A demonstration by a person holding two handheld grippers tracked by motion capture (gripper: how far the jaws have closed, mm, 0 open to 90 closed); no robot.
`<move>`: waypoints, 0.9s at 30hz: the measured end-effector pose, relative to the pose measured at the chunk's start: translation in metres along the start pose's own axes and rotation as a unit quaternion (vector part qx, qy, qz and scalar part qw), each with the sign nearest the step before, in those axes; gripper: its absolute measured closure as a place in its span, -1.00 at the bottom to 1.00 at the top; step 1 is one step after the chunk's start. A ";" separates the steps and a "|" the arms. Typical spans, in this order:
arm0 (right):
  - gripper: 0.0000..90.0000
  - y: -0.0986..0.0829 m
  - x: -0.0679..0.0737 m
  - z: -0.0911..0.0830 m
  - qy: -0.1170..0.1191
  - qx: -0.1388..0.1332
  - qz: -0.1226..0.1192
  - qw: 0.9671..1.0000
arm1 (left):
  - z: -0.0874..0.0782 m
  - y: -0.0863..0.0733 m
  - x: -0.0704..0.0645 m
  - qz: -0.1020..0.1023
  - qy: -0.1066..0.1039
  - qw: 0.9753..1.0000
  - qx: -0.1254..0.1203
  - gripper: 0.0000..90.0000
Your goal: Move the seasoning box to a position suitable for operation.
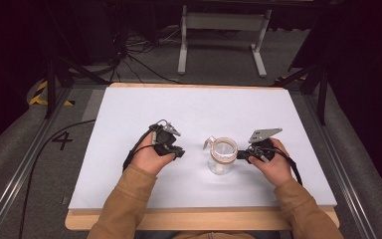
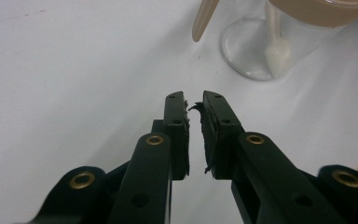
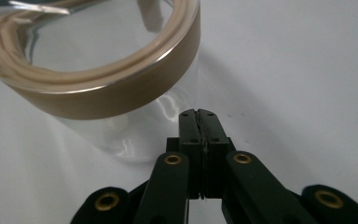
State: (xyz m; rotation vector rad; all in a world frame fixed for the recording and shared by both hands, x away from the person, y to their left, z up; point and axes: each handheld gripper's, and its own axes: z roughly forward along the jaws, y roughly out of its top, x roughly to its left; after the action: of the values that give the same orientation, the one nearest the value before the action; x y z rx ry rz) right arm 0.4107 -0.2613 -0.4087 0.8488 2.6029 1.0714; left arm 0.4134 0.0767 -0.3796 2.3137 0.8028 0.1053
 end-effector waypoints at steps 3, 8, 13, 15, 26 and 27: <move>1.00 0.001 0.005 0.000 0.002 0.006 -0.009 1.000 | 0.000 0.000 0.001 0.000 0.000 1.000 0.000 0.79; 1.00 0.003 0.015 0.000 0.005 0.014 -0.020 1.000 | 0.000 0.002 0.002 -0.001 -0.002 1.000 -0.004 0.79; 1.00 0.003 0.025 0.000 0.011 0.020 -0.029 0.999 | 0.002 0.006 0.002 0.003 -0.006 1.000 -0.004 0.79; 1.00 0.003 0.029 0.000 0.012 0.020 -0.034 0.999 | 0.004 0.007 0.002 0.004 -0.007 1.000 -0.005 0.80; 1.00 0.006 0.049 0.006 0.035 0.025 -0.056 0.998 | 0.008 0.009 0.002 0.009 -0.008 1.000 -0.002 0.79; 1.00 0.006 0.050 0.007 0.037 0.027 -0.058 0.997 | 0.008 0.009 0.002 0.009 -0.008 1.000 -0.003 0.79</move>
State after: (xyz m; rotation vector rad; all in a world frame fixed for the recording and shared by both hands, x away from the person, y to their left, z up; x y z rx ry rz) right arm 0.3755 -0.2250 -0.4075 0.6719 2.7151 1.0239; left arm 0.4220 0.0681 -0.3808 2.3138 0.7736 0.0962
